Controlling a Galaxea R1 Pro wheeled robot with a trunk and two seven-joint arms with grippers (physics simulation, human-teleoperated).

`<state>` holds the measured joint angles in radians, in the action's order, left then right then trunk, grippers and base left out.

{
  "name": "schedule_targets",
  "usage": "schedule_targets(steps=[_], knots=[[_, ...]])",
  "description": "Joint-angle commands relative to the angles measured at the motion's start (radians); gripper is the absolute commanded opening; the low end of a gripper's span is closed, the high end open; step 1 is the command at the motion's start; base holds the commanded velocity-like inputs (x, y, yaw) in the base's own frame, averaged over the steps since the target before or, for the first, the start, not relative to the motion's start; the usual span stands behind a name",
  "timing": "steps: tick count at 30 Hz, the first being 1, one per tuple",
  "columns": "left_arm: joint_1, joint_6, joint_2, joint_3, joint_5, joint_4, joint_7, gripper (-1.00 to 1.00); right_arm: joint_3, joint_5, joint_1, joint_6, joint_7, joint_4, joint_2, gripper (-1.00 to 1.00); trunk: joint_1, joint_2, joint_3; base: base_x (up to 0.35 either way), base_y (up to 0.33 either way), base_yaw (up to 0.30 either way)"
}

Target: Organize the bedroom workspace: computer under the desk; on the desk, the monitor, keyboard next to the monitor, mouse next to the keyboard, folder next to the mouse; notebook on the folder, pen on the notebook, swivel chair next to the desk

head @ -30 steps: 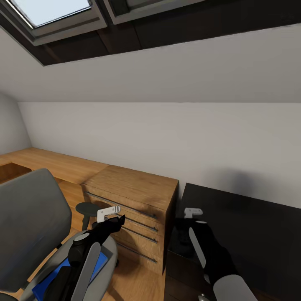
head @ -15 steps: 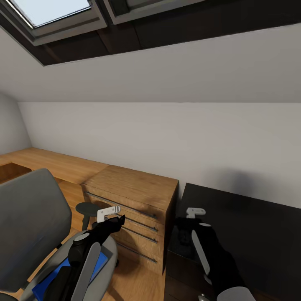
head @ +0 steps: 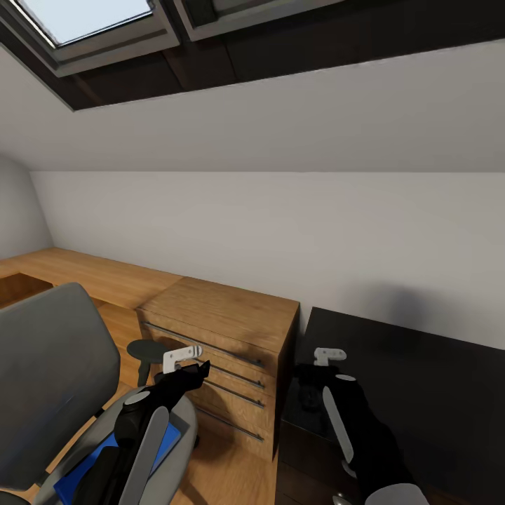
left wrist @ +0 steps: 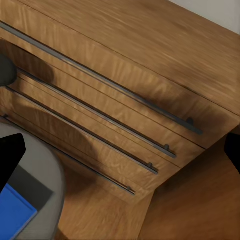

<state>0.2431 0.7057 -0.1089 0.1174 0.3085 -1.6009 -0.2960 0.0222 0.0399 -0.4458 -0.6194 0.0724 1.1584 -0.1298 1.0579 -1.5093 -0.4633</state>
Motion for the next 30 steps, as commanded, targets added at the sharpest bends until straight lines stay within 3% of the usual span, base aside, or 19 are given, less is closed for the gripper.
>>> schedule_targets(steps=[1,20,30], knots=[[0.001,0.003,0.0,0.001,0.011,-0.001,-0.009,1.0,0.002,0.004,-0.001,-0.005,0.007,0.001,0.0,1.0,0.0,-0.001,-0.001,0.0,0.0,0.0],[0.001,0.003,0.0,0.001,0.011,-0.001,-0.009,1.0,0.001,0.007,-0.001,-0.005,0.006,0.001,-0.002,1.0,0.0,-0.001,-0.002,0.0,0.0,-0.004],[0.001,0.002,0.0,0.003,0.011,-0.001,-0.009,1.0,0.001,0.007,-0.001,-0.005,0.006,0.001,-0.002,1.0,0.0,-0.001,-0.003,0.0,0.0,-0.214]])
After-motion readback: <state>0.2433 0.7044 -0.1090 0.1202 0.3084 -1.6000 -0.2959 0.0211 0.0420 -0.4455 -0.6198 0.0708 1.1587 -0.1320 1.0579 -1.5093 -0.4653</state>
